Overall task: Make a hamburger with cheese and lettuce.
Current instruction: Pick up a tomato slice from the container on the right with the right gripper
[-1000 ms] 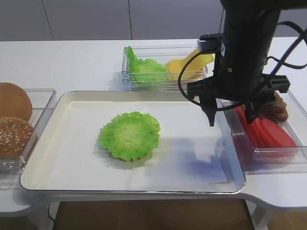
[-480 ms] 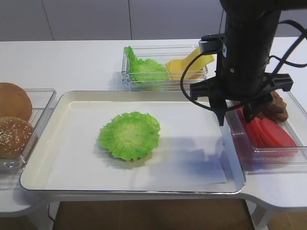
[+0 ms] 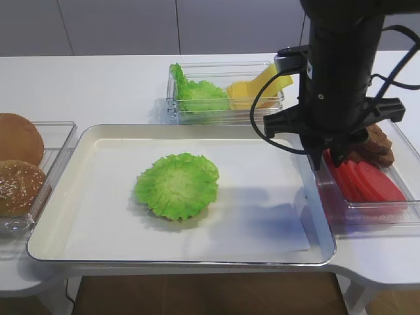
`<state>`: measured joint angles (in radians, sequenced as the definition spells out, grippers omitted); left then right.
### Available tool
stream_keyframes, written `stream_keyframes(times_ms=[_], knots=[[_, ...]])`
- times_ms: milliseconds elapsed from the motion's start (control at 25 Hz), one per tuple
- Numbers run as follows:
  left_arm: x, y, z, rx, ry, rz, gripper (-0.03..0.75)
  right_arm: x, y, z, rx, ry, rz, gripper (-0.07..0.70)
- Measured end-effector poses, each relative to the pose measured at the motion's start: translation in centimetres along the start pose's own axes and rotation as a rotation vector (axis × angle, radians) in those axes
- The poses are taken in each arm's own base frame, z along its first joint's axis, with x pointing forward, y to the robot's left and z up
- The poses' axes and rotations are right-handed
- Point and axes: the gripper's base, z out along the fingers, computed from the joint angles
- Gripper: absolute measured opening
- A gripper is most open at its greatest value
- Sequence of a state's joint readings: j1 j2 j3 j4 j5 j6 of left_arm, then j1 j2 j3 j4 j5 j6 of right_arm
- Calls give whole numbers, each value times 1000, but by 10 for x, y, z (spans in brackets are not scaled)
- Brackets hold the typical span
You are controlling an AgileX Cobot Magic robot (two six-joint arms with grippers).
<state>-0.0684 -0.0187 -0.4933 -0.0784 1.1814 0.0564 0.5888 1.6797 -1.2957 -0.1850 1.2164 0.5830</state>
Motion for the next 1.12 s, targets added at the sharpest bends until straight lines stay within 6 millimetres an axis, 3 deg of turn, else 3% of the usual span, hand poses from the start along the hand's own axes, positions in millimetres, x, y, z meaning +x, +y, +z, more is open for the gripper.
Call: stream_keyframes(times_ms=[360,520,1120], knots=[[0,0,0,0,0,0,283,-1,-2,0,21,-8,-8,75],[0,0,0,0,0,0,283,-1,-2,-1,23,-9,-13,69],[0,0,0,0,0,0,283,-5,-2,-32,-57,-82,-17,64]])
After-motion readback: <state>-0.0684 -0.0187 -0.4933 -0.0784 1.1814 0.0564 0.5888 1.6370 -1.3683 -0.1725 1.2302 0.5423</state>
